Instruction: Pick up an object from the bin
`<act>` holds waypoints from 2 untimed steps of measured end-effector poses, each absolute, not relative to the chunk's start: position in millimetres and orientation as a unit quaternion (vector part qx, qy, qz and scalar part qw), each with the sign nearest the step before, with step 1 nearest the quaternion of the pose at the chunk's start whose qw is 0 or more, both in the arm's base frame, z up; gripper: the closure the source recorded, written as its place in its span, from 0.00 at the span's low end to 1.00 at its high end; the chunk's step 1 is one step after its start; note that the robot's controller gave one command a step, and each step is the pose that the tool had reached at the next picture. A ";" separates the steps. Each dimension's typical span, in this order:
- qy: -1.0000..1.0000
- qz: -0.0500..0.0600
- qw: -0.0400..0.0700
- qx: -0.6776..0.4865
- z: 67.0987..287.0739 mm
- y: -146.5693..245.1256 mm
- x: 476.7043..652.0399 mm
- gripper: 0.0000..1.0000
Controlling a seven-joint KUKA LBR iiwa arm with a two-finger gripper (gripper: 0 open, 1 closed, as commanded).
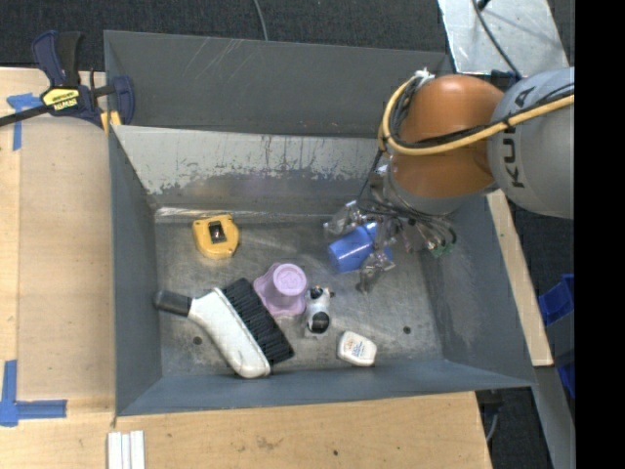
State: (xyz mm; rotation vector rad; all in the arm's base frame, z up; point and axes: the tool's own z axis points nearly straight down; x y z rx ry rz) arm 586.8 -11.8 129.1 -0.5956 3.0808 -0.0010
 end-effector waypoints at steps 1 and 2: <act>0.982 -0.001 0.003 -0.190 143.4 -11.8 587.3 1.00; 0.982 0.000 0.002 -0.189 154.8 -11.8 587.0 1.00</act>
Offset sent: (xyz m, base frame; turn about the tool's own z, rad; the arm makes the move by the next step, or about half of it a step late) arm -0.0001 -0.0002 0.0566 0.0000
